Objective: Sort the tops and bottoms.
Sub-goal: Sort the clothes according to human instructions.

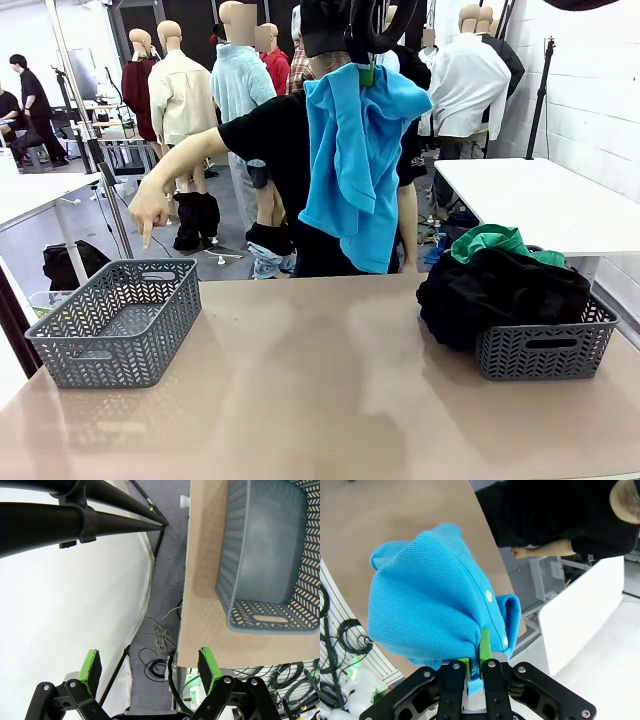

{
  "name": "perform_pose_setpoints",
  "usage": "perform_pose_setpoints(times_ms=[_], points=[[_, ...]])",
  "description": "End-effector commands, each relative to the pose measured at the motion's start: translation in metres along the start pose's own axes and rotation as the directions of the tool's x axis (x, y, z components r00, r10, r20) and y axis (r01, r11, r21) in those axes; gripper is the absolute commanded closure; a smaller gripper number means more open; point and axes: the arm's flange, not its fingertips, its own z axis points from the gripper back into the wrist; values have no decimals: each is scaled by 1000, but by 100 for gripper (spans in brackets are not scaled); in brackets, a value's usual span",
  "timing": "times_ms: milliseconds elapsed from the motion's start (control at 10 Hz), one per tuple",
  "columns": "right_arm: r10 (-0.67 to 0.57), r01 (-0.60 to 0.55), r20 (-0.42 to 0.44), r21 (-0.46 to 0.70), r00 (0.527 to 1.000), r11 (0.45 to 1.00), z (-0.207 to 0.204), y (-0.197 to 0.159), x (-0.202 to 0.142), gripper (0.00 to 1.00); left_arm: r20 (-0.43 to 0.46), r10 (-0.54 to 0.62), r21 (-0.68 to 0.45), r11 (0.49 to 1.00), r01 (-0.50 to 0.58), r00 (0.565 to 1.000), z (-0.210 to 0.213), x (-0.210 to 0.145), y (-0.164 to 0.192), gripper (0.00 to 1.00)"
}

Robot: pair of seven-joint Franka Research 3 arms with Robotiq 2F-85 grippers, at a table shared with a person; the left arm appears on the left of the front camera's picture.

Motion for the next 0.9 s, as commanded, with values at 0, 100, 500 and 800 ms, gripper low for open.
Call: perform_pose_setpoints(times_ms=[0,100,500,800], points=[[-2,2,0,-16,1000,1000,0,1,-4,100,3,14,-12,1000,-14,1000,2,0,-1,0],[-2,2,0,-16,1000,1000,0,1,-4,100,3,14,-12,1000,-14,1000,2,0,-1,0],[-2,2,0,-16,1000,1000,0,1,-4,100,3,14,-12,1000,-14,1000,2,0,-1,0],[-2,2,0,-16,1000,1000,0,1,-4,100,3,14,-12,1000,-14,1000,2,0,-1,0]])
